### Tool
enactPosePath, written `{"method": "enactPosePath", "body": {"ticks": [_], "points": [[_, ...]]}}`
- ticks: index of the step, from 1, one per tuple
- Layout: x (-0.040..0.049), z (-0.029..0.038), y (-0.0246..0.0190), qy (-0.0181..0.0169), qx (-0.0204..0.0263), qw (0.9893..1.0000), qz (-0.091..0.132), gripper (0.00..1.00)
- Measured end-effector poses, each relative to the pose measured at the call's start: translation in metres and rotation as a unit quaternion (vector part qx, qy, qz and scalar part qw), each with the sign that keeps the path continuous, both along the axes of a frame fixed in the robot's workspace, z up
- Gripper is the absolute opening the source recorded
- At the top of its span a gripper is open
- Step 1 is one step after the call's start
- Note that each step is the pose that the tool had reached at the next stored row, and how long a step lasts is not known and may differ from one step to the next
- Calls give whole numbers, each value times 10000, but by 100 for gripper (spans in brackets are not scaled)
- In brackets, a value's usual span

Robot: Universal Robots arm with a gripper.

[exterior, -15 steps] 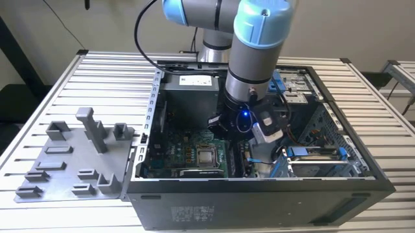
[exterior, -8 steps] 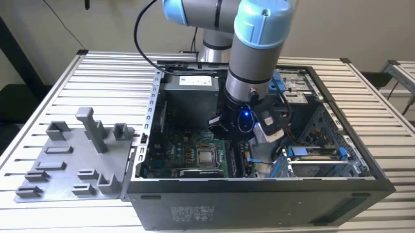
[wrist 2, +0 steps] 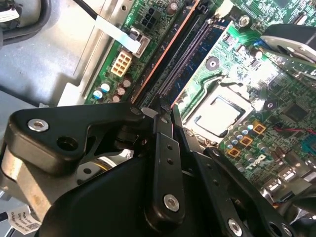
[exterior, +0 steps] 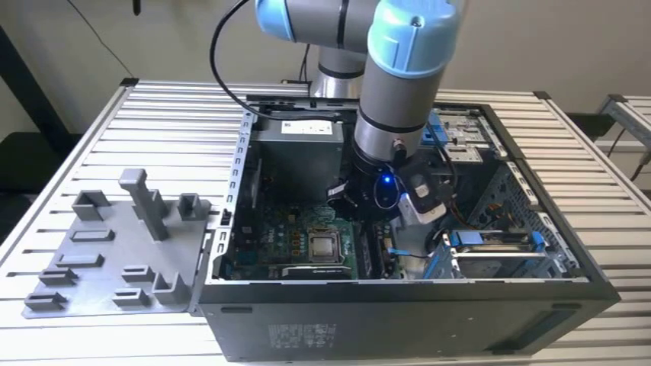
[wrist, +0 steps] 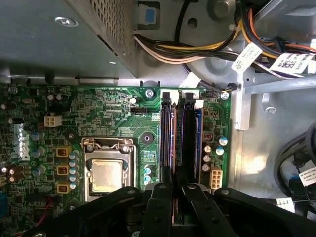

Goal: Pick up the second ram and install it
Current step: 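Insert the second ram into the second slot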

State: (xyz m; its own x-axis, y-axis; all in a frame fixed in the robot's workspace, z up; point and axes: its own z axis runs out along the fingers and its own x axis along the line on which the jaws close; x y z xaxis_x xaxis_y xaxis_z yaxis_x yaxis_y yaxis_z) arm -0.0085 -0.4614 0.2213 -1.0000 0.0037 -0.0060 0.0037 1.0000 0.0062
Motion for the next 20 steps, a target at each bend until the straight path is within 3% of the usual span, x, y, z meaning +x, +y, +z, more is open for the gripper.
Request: {"method": "enactPosePath", "body": {"ticks": [10,20], "points": [[0,-3,-4,0,10,10000,-9,14],[0,-11,-24,0,20,9999,-165,14]]}}
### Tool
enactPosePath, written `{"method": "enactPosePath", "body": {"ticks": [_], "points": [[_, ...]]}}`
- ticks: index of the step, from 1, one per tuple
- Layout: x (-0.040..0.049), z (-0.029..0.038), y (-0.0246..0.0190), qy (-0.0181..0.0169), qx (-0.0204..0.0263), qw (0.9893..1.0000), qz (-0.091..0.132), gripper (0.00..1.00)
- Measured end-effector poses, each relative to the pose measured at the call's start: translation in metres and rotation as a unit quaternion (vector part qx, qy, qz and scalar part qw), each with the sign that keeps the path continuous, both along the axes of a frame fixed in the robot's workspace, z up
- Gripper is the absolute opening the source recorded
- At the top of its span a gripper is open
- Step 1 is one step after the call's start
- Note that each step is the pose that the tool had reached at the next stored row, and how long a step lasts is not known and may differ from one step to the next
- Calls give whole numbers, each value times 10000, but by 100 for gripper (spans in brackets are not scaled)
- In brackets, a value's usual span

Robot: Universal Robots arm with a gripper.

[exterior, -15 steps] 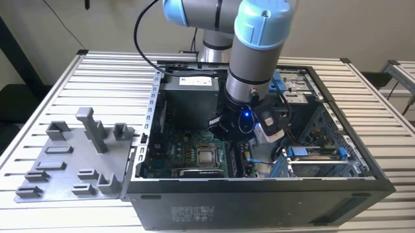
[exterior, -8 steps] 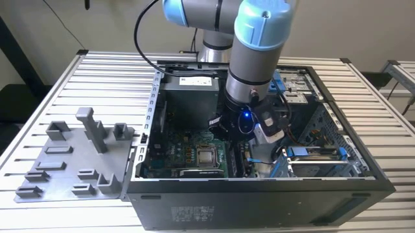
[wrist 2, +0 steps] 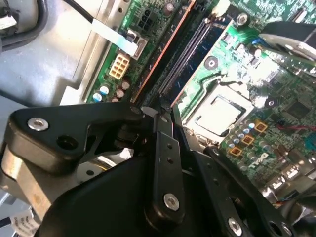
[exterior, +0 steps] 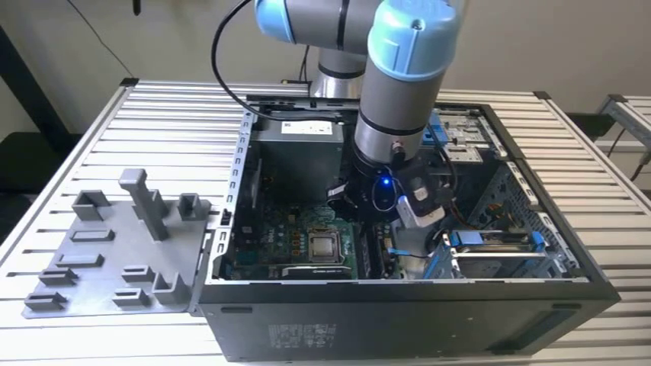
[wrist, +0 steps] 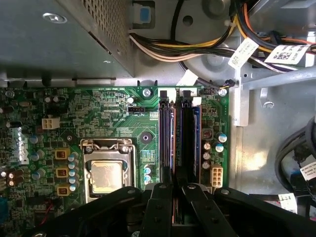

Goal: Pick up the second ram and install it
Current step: 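Insert the second ram into the second slot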

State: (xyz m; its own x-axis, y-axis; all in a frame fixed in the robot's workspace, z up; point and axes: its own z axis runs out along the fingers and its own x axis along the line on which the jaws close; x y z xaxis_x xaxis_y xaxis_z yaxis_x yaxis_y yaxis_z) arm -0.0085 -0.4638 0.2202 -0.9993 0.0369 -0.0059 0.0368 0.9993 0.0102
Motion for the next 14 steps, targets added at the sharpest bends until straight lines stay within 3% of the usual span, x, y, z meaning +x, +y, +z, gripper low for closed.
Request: {"method": "enactPosePath", "body": {"ticks": [6,14], "points": [[1,-8,35,1,-2,10000,0,14],[0,-56,40,0,1,10000,3,14]]}}
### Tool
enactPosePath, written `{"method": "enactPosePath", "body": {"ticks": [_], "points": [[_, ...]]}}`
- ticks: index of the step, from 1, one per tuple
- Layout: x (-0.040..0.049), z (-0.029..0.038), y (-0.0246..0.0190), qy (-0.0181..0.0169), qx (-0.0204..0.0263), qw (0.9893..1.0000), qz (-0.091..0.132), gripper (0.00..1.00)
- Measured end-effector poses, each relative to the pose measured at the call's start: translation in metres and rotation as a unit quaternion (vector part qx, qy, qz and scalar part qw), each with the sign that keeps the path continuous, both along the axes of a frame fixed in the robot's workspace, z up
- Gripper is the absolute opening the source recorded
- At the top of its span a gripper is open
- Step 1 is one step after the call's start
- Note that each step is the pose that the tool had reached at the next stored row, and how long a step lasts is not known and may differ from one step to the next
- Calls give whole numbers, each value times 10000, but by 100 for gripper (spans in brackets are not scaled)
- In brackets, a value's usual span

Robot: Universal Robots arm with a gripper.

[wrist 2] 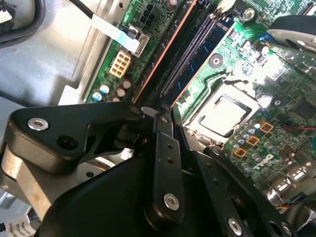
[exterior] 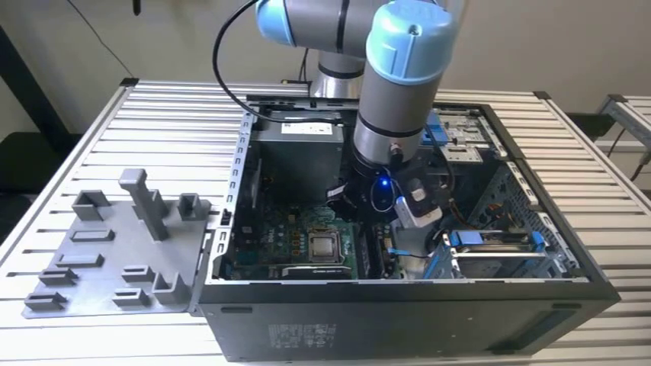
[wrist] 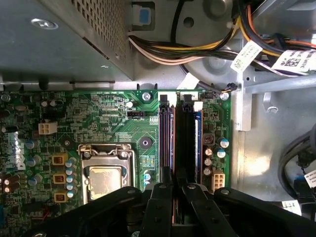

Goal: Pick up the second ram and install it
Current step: 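Insert the second ram into the second slot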

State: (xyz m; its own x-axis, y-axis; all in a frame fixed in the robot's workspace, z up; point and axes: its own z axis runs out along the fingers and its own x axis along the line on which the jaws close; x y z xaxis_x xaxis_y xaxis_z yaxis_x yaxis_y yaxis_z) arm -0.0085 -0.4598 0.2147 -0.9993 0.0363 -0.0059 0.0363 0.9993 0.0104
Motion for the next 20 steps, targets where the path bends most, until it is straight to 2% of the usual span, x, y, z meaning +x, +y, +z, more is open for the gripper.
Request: {"method": "enactPosePath", "body": {"ticks": [8,20], "points": [[0,-1,0,-1,-1,10000,16,14],[3,-2,-1,-1,0,9997,230,14]]}}
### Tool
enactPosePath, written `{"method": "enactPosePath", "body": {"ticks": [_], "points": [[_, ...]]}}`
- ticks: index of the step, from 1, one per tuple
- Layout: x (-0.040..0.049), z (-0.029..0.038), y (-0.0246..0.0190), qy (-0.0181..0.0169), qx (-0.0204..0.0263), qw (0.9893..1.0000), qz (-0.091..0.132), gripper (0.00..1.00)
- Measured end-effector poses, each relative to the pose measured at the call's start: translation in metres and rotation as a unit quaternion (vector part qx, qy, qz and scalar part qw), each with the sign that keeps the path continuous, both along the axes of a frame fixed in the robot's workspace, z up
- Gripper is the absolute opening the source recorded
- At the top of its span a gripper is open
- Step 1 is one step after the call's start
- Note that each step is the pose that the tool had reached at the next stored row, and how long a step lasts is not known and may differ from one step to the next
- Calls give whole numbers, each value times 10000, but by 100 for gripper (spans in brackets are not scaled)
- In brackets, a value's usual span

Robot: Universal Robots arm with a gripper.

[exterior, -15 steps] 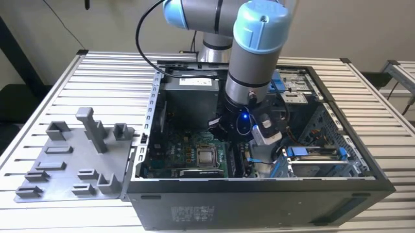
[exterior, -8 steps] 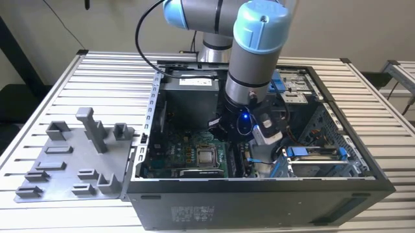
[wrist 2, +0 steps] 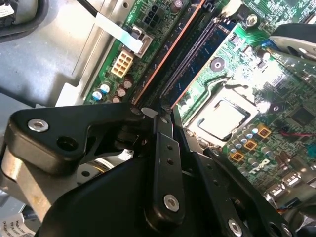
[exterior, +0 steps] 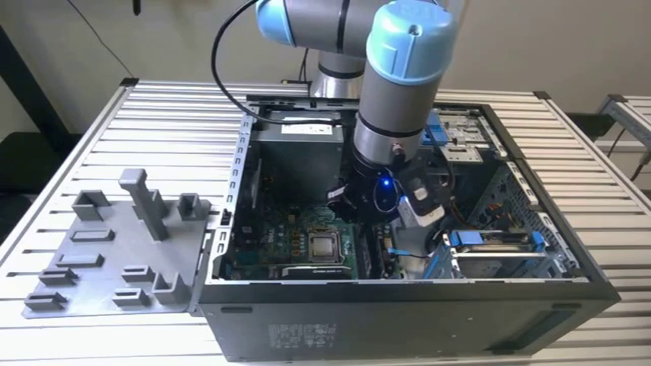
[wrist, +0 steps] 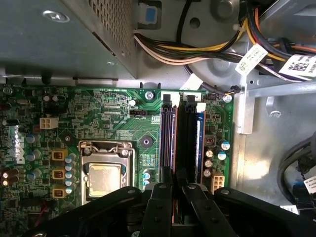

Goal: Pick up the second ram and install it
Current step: 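Insert the second ram into the second slot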

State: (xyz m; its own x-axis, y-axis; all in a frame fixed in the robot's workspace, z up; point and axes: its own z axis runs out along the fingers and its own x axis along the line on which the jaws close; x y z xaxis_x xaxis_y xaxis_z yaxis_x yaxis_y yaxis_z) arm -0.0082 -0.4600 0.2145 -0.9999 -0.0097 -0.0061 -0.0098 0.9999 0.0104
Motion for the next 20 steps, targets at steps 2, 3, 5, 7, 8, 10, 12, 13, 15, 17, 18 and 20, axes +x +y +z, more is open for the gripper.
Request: {"method": "enactPosePath", "body": {"ticks": [2,3,5,7,8,10,12,13,15,17,18,20], "points": [[0,-11,-4,0,2,10000,12,14],[0,-22,-8,0,2,10000,12,14],[0,-45,-12,2,-1,10000,12,14],[1,-53,-12,2,-3,10000,12,14],[1,-55,-12,2,-4,10000,12,14],[1,-57,-11,1,-5,10000,12,14],[2,-66,-9,-3,0,10000,12,16],[2,-62,-10,-1,-8,10000,12,21],[3,-57,-11,2,-14,10000,12,21],[3,17,-11,7,-13,10000,9,28],[4,62,-11,8,-14,10000,9,28],[4,153,-11,7,-13,10000,10,28]]}}
